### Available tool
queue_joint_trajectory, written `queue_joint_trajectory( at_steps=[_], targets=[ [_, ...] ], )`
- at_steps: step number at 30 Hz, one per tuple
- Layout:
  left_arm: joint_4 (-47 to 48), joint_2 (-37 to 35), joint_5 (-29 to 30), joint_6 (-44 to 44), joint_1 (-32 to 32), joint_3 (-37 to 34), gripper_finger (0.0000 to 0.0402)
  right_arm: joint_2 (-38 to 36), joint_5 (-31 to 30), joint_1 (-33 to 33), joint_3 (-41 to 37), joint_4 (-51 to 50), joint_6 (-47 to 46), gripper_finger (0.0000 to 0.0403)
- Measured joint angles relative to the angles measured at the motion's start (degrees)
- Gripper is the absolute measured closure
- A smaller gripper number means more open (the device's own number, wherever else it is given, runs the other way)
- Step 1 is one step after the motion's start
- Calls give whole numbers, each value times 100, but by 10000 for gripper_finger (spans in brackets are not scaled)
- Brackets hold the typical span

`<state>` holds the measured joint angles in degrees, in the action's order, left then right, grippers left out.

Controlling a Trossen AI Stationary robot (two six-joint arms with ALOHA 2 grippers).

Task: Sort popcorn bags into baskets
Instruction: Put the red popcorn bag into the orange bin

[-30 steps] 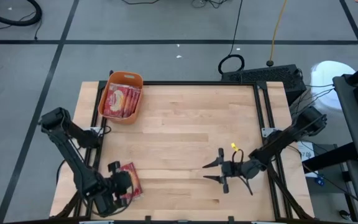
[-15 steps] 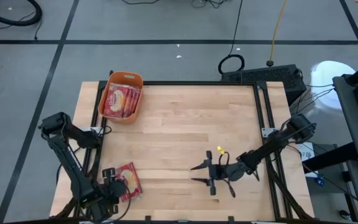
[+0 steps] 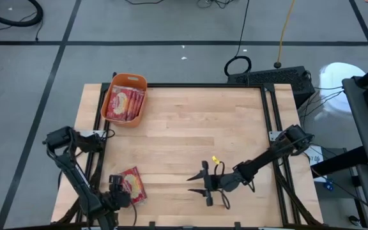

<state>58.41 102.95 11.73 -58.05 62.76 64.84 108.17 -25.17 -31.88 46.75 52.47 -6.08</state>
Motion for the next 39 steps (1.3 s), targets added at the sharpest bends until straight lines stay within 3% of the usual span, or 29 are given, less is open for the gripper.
queue_joint_trajectory(
  at_steps=[7, 13, 18, 25, 29, 31, 35, 39],
  targets=[
    [60, 71, -27, 473, 4, -1, 208, 145, 146, 109, 27, -42, -117, 222],
    [184, 101, -123, 1115, 0, -65, 231, 145, 178, 156, 27, -30, -99, 222],
    [157, 101, -101, 1637, 0, -233, 250, 144, 586, 199, 27, 19, -184, 222],
    [154, 101, 582, 1892, -56, -243, 268, 143, 601, 226, 25, 41, -184, 222],
    [154, 101, 1424, 1909, -163, -243, 273, 144, 601, 228, 23, 48, -165, 222],
    [156, 101, 1475, 1982, -283, -243, 275, 143, 601, 230, 23, 48, -69, 222],
    [153, 101, 1398, 1780, -427, -243, 275, 143, 595, 231, 30, 79, -76, 222],
    [157, -6, 649, 356, -564, -245, 275, 143, 592, 269, 220, 47, -21, 222]
  ],
)
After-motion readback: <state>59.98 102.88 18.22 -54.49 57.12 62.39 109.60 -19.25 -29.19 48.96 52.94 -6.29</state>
